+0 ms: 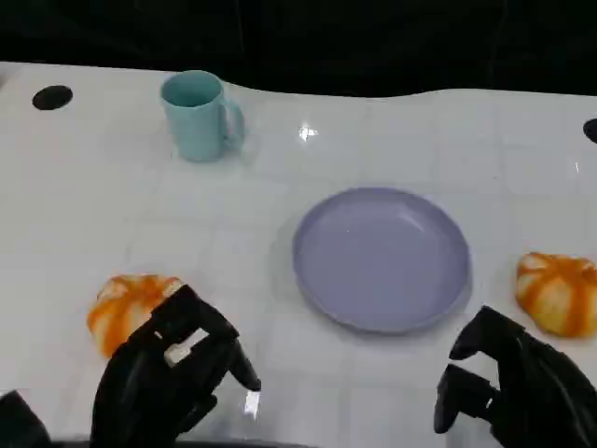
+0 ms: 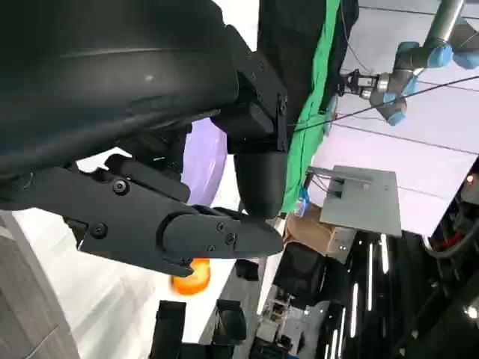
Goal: Grasp the bread from the table and place it into the plate.
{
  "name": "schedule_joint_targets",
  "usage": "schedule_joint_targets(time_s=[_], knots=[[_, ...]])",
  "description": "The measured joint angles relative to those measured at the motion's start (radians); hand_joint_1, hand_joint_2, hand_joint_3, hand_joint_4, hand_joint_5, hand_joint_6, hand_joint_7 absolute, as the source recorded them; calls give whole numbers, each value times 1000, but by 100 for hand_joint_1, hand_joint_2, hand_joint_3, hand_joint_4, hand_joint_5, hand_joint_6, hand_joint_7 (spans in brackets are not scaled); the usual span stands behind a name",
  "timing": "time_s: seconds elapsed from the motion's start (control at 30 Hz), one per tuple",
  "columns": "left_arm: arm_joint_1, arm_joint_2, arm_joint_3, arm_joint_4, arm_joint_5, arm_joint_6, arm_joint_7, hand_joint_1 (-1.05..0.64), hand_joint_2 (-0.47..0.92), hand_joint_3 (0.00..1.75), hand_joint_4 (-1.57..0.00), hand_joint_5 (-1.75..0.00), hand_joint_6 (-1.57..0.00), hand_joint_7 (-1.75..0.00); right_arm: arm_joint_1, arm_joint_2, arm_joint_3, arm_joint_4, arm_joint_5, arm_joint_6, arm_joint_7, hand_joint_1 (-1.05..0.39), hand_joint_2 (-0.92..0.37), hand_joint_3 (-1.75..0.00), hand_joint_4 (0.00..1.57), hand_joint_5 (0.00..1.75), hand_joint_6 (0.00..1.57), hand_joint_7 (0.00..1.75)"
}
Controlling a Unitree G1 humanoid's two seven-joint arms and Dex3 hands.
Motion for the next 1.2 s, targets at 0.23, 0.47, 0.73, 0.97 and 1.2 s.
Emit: schedule_joint_targets(time_s=[0.23,0.47,0.73,0.97,1.2], knots=[[1,0,-2,-4,5,1,0,-52,92,29,-63,-175,-53,-143,1,0,-2,-1,1,0,0,-54,-92,-49,76,175,46,175],[1,0,0,0,8,1,0,-51,92,28,-63,-175,-54,-142,3,0,-2,-8,1,1,-1,-53,-92,-49,73,175,45,175],[1,0,0,0,8,1,0,-52,92,29,-63,-175,-53,-143,5,0,-2,-14,1,2,-1,-53,-92,-49,74,175,46,175],[1,0,0,0,11,0,0,-52,92,31,-61,-175,-51,-145,12,0,-2,-24,3,10,-5,-52,-92,-50,74,175,45,175],[0,0,9,-1,12,-35,-1,-52,92,21,-56,-142,-61,-86,12,1,-2,-25,3,12,-11,-53,-92,-49,76,175,48,175]])
